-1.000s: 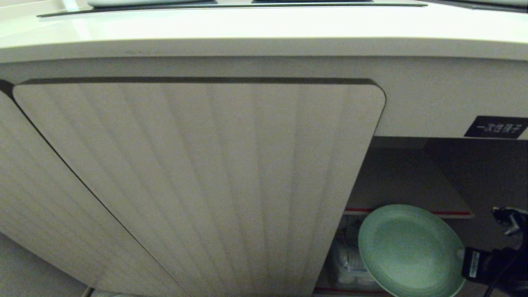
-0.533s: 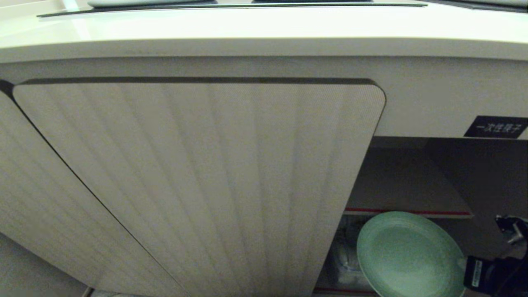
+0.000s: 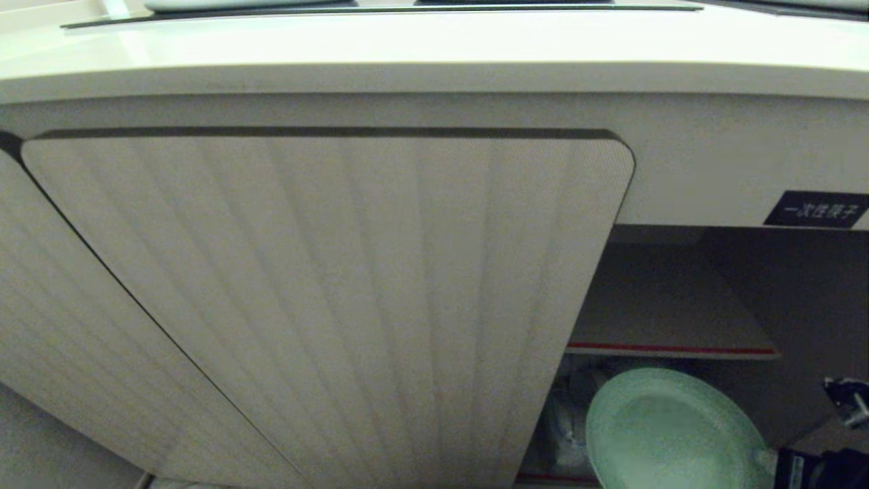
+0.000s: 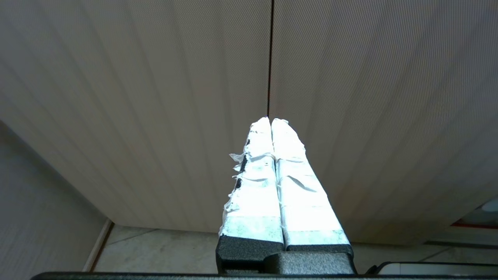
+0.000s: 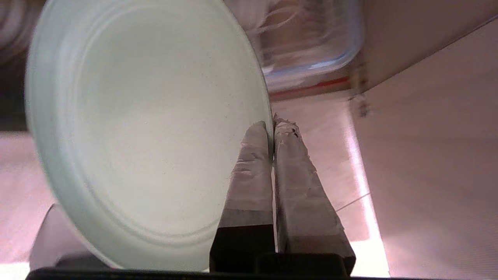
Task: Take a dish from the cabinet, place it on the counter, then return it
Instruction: Place it on the table
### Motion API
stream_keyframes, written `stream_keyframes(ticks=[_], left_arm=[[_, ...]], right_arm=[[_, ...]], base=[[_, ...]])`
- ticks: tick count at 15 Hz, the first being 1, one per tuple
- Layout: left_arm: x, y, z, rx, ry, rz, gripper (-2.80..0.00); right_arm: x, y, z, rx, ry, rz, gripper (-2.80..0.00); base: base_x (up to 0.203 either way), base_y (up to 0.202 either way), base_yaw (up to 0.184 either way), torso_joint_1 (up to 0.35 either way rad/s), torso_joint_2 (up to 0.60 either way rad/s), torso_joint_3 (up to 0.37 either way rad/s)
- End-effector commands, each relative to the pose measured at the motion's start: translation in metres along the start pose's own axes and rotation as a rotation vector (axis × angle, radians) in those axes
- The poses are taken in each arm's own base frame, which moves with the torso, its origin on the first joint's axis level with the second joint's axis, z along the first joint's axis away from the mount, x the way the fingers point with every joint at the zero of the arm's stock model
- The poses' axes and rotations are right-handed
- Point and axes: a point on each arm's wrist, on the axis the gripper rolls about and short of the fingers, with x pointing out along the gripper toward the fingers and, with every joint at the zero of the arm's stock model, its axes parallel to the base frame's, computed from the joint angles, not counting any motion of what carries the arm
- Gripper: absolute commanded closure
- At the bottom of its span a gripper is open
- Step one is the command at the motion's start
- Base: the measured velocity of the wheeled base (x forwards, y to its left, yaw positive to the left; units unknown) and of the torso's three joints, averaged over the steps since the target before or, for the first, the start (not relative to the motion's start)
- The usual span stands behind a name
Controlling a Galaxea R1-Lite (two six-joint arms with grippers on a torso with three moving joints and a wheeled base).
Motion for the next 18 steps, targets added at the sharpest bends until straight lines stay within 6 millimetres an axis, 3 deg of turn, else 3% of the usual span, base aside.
stream_keyframes(ticks=[1,18], left_arm=[[0.000,0.000,0.000,0.000,0.000,0.000,0.00],[0.000,0.000,0.000,0.000,0.000,0.001,0.00]], right_arm=[[-0.006,-0.001,-0.004,0.001,-0.007,0.011,0.00],[-0.025,-0.006,-0.023,0.007,0.101,0.065,0.00]], base=[[0.000,0.000,0.000,0.000,0.00,0.000],[0.000,0.000,0.000,0.000,0.00,0.000]])
